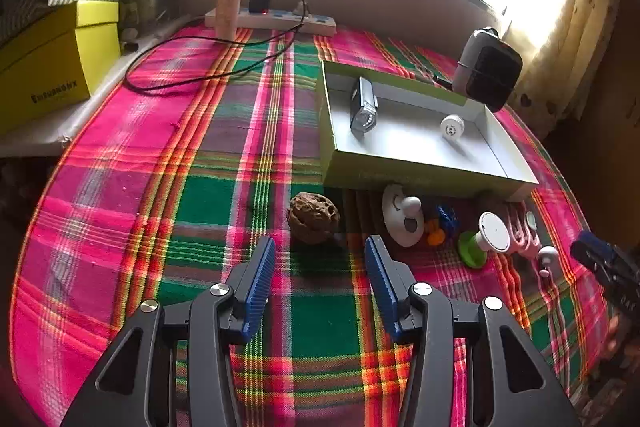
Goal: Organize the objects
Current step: 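Grasp the brown walnut with the left tool while the right tool grasps the white knob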
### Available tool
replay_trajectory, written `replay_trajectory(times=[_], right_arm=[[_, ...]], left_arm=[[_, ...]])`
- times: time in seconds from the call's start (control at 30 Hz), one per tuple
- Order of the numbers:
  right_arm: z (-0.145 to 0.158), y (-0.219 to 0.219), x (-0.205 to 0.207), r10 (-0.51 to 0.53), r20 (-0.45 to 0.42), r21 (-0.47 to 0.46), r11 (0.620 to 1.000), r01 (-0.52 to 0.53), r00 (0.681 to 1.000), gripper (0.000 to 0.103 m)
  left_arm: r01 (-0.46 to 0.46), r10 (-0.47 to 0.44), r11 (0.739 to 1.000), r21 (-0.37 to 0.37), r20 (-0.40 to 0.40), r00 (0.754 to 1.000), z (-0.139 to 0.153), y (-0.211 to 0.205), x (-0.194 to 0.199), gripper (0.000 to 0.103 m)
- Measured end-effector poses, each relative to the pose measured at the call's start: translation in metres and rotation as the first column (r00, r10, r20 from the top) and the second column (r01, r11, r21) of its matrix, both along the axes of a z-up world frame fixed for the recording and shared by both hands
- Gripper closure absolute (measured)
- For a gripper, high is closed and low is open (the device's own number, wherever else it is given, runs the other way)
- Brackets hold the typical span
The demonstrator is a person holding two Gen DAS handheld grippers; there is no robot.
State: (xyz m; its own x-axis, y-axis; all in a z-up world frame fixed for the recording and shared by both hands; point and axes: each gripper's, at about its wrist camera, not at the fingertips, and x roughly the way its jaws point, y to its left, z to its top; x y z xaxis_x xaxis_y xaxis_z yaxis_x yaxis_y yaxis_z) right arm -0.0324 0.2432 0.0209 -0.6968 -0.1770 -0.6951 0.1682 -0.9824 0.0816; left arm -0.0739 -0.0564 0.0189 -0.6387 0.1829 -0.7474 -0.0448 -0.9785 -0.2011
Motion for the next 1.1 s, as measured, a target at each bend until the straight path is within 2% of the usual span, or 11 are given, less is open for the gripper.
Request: replay_trajectory(times=[0.13, 0.4, 0.73, 1.1], right_arm=[[-0.005, 0.003, 0.005, 0.009, 0.012, -0.031, 0.999, -0.009, 1.0, 0.048], [-0.017, -0.014, -0.003, 0.074, 0.048, -0.034, 0.997, -0.072, 0.996, 0.048], [-0.027, -0.025, -0.015, 0.075, 0.095, 0.004, 0.997, -0.075, 0.993, 0.048], [-0.027, -0.032, -0.019, 0.055, 0.104, 0.057, 0.996, -0.061, 0.993, 0.048]], left_arm=[[0.0, 0.0, 1.0, 0.0, 0.011, 1.0, -0.005, 0.002, -0.003, 0.058], [-0.004, 0.004, 1.0, -0.021, 0.014, 1.0, -0.01, 0.005, -0.01, 0.058], [-0.012, 0.013, 0.999, -0.049, 0.009, 1.0, -0.009, 0.006, -0.019, 0.058], [-0.035, 0.035, 0.998, -0.061, 0.003, 0.999, -0.01, 0.004, -0.026, 0.058]])
